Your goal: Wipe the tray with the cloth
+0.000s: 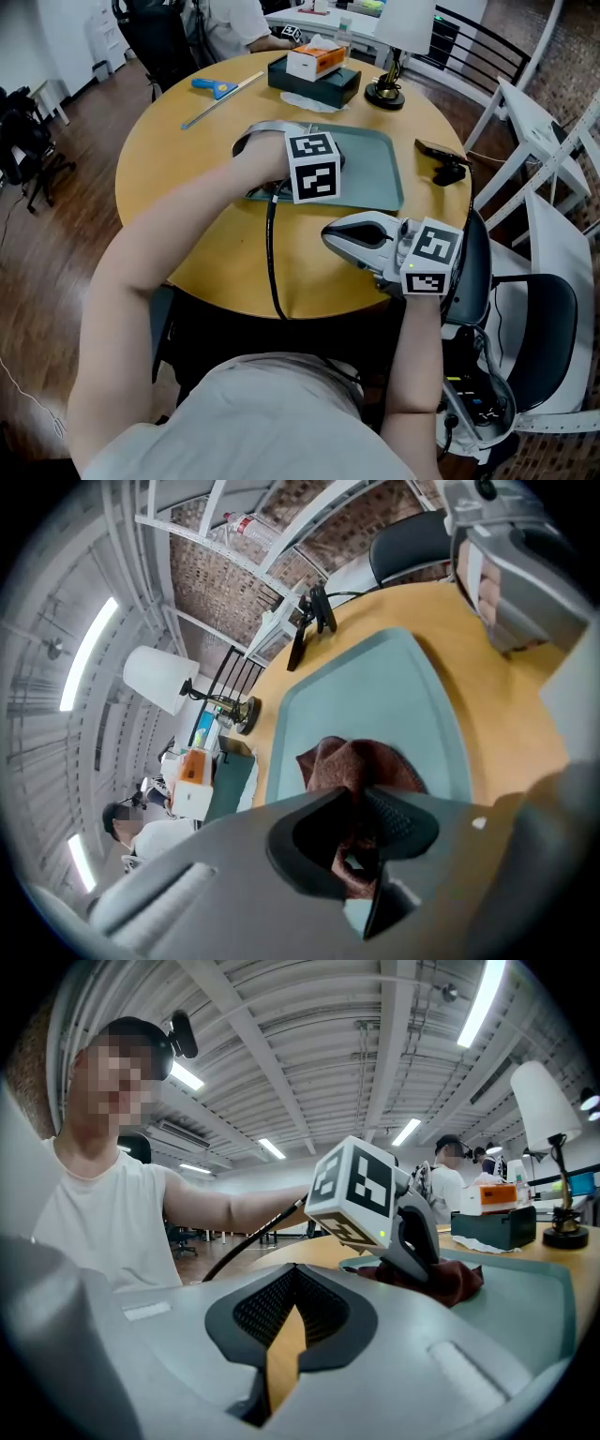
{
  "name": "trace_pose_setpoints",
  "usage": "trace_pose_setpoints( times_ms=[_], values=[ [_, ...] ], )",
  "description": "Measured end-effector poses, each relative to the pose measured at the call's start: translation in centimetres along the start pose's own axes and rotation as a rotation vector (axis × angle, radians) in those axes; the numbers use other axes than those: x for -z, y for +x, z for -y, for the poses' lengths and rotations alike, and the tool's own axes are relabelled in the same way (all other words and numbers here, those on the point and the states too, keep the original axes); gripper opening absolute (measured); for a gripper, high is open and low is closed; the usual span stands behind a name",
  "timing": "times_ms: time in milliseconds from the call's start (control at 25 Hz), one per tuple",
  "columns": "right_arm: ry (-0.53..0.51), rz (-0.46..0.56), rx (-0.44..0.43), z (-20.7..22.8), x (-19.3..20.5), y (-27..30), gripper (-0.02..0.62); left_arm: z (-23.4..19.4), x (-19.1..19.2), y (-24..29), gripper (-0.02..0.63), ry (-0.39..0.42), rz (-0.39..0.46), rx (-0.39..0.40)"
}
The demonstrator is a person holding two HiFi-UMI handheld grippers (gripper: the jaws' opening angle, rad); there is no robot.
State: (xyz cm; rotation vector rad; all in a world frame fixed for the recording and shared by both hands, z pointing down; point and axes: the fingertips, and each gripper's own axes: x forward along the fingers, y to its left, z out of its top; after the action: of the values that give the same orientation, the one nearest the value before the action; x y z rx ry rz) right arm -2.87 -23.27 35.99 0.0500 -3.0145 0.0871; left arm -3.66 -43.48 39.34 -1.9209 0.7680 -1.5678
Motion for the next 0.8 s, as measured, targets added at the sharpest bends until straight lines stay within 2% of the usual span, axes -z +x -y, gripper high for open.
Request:
trace_pose_setpoints(
  times_ms=[160, 280, 600, 800],
  values=[
    [0.002, -0.001, -0.001, -0.1, 0.1, 0.0, 0.002, 2.1, -1.0, -1.9, 0.063, -0.021, 0.046, 0.090],
    [0.002, -0.003, 0.000, 0.0, 0.2, 0.0, 0.002, 2.7, -1.5, -2.4, 0.063, -0.022, 0.059, 0.117],
    [0.000, -0.003, -0.001, -0.1, 0.2, 0.0, 0.002, 3.2, -4.4, -2.1, 0.063, -0.016, 0.102, 0.136],
    [-0.003, -0.008, 0.002, -0.1, 0.1, 0.1, 0.002, 2.2, -4.7, -0.7, 0.063, -0.006, 0.086, 0.102]
  ],
)
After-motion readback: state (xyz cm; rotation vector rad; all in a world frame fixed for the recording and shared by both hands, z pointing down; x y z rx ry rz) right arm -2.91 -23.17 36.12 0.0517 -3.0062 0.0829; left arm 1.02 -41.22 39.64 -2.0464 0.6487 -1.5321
